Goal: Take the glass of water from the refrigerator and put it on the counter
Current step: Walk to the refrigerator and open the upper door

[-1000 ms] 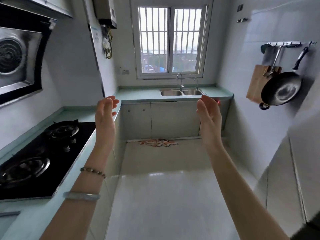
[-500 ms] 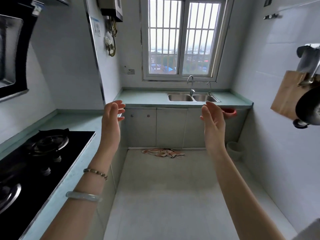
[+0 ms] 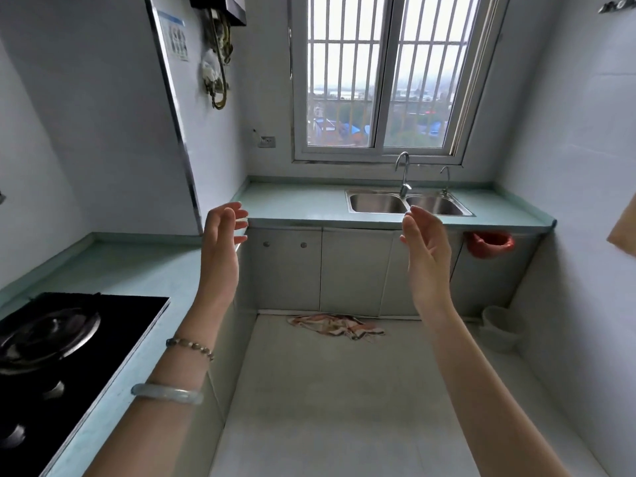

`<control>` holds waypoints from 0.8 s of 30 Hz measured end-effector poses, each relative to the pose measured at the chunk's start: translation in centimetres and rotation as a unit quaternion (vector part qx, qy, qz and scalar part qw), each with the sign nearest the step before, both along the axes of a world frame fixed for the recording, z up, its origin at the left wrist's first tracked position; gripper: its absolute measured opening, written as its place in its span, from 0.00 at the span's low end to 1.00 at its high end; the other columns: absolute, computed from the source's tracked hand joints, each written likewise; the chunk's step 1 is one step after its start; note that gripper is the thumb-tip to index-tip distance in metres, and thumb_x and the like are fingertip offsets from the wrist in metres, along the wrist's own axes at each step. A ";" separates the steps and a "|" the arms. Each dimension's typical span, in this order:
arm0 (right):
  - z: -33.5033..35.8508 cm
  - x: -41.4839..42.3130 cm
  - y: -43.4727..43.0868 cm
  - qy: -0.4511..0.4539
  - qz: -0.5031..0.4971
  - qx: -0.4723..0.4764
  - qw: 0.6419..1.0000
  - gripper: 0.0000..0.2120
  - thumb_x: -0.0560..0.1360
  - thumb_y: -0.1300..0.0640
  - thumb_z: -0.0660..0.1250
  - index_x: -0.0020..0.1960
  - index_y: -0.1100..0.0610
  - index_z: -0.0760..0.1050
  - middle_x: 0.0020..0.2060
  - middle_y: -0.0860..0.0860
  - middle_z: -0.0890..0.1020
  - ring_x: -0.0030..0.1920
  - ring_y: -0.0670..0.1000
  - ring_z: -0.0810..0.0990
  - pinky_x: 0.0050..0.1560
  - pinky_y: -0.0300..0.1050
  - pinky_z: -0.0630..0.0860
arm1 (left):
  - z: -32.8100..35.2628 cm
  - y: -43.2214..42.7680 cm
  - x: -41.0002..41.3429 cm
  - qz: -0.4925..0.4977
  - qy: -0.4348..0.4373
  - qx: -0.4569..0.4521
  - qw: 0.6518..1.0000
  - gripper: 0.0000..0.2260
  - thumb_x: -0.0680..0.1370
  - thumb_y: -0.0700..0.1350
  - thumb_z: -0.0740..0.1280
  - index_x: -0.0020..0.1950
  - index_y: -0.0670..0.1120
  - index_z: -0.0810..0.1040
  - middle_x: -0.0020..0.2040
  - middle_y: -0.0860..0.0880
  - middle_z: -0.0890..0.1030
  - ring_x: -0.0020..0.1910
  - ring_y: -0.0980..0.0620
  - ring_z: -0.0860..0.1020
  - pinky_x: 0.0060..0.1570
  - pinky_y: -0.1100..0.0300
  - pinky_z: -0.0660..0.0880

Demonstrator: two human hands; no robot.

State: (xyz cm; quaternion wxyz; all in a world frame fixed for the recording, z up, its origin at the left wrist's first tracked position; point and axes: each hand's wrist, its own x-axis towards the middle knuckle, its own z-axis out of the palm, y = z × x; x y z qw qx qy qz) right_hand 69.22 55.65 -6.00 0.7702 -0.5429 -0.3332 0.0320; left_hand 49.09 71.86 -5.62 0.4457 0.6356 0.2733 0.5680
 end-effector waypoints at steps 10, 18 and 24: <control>0.6 11.3 14.9 -0.002 -0.042 -0.001 0.999 0.09 0.78 0.54 0.65 0.57 0.49 0.74 0.55 0.52 0.80 0.58 0.53 0.78 0.66 0.55 0.72 | 0.4 16.6 12.1 -0.019 -0.011 0.006 1.000 0.20 0.81 0.55 0.51 0.64 0.44 0.71 0.59 0.46 0.78 0.56 0.51 0.76 0.56 0.56 0.74; 0.9 20.3 23.0 -0.015 -0.079 -0.003 0.997 0.07 0.77 0.52 0.65 0.54 0.43 0.74 0.50 0.42 0.79 0.54 0.45 0.78 0.64 0.53 0.74 | 0.9 26.1 23.0 -0.059 -0.025 -0.009 0.998 0.18 0.77 0.57 0.52 0.58 0.49 0.72 0.56 0.50 0.79 0.54 0.52 0.77 0.54 0.57 0.75; 0.0 27.7 28.5 -0.012 -0.093 -0.006 0.996 0.10 0.78 0.53 0.65 0.59 0.50 0.74 0.52 0.44 0.79 0.56 0.46 0.78 0.65 0.52 0.73 | -0.1 31.7 29.4 -0.054 -0.021 -0.011 0.998 0.16 0.77 0.58 0.52 0.57 0.51 0.72 0.55 0.51 0.79 0.56 0.50 0.78 0.55 0.57 0.75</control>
